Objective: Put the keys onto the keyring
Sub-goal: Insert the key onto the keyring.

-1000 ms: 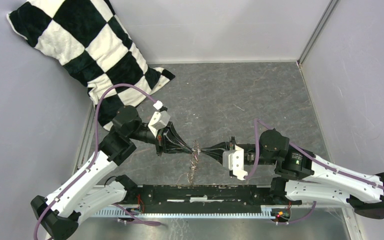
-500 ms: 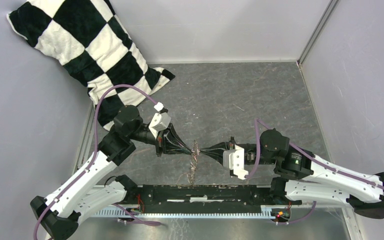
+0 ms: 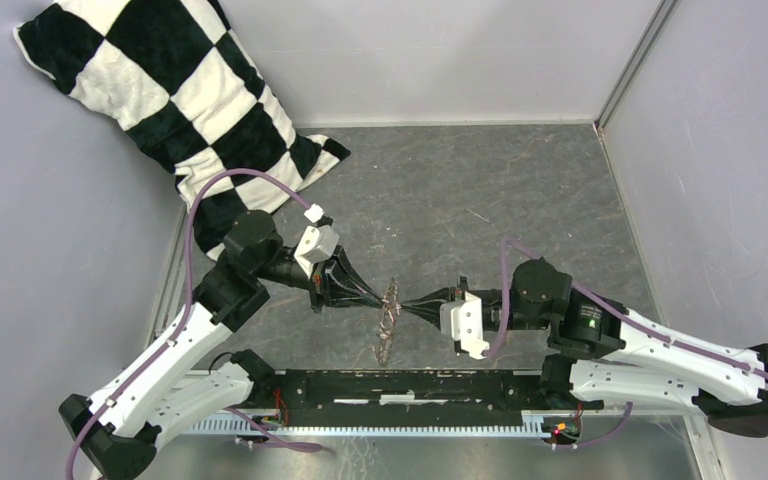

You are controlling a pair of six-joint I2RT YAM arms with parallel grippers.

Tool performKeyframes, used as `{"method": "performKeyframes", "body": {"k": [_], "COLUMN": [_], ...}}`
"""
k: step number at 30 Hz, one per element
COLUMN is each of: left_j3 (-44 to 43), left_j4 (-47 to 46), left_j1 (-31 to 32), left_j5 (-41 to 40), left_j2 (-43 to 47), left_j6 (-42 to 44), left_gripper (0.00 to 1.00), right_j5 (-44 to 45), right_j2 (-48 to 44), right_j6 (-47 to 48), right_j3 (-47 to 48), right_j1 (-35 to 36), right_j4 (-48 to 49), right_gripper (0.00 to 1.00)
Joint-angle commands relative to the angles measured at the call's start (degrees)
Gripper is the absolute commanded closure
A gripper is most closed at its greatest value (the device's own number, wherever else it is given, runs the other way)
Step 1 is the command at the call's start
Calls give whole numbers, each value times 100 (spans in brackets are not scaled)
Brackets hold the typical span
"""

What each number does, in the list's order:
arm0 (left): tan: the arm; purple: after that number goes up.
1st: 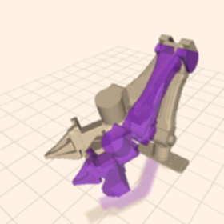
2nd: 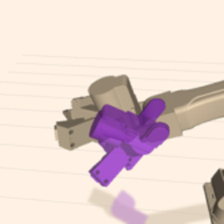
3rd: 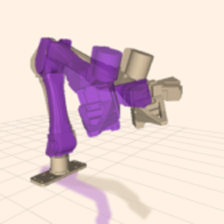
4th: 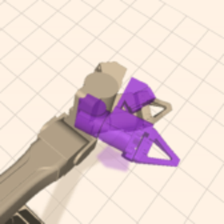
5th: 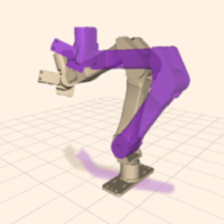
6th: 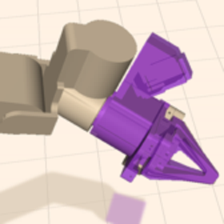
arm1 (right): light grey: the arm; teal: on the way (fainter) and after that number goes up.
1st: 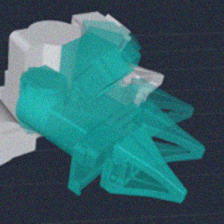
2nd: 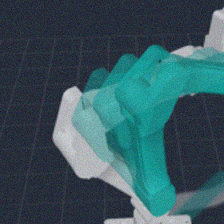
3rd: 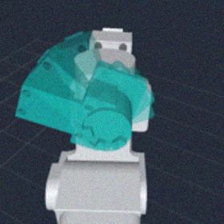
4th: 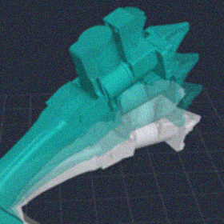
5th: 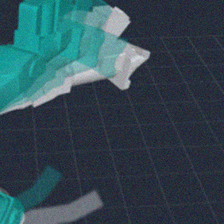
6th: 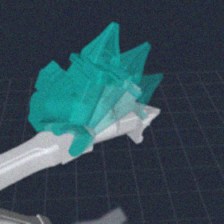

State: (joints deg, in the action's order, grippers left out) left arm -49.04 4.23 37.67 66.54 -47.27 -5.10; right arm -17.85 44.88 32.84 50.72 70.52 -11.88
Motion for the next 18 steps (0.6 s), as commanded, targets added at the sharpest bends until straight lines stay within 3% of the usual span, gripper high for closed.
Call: {"method": "performKeyframes", "body": {"k": [1,18], "left_j3": [-230,-191], "left_j4": [-331,-155], "left_j1": [-23,-23], "left_j5": [48,-135], "left_j2": [69,88], "left_j6": [-38,138], "left_gripper": [98,98], "right_j5": [-48,-141], "right_j2": [3,-2], "right_j6": [-8,-16], "right_j3": [175,219], "right_j1": [36,42], "right_j4": [15,362], "right_gripper": [100,100]}}
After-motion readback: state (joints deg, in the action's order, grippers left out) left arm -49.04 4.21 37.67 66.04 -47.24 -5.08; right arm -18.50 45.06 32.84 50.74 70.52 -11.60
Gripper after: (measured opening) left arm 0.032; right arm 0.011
